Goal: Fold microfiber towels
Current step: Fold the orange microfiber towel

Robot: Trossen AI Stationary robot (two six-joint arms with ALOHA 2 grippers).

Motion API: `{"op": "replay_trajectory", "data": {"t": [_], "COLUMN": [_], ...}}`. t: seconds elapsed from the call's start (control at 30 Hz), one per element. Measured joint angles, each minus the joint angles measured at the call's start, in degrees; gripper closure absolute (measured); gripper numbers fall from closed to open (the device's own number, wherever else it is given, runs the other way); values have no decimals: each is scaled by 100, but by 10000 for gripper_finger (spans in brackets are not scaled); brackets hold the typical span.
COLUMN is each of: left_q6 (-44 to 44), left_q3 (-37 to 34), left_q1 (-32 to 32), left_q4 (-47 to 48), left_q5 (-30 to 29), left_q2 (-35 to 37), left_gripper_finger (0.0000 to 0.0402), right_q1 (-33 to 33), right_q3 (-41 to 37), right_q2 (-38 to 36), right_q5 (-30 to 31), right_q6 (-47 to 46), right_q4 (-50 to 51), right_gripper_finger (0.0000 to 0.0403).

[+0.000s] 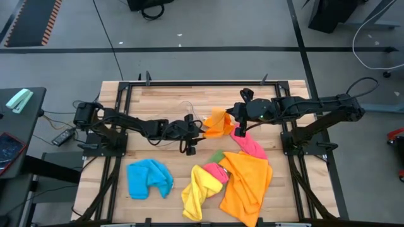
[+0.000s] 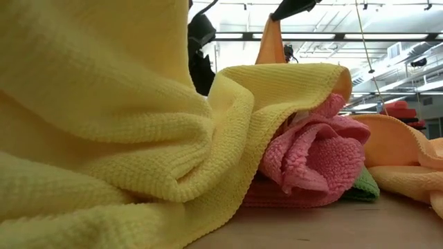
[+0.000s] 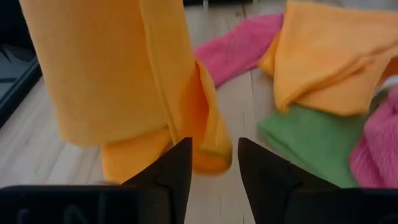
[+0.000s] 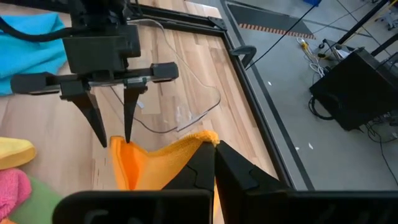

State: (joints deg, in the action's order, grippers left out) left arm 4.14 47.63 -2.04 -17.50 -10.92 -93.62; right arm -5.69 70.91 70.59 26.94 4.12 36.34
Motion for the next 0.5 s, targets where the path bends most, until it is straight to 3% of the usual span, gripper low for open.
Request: {"op": "replay_trajectory", "data": {"t": [0.27, 0.5], "left_q6": [19, 246], "left_q3": [-3, -8], "left_q1": [0, -48], "left_q4": [18, 82], "left_q5": [-2, 12], "left_q2": [-49, 153], "left_gripper_finger": [309, 389], "right_q1": [0, -19], "right_q3": [0, 2], "right_q2": [0, -3], "right_q5": [0, 0], "right_q6": [0, 0], "right_q4": [-3, 6], "right_gripper_finger": [392, 392]}}
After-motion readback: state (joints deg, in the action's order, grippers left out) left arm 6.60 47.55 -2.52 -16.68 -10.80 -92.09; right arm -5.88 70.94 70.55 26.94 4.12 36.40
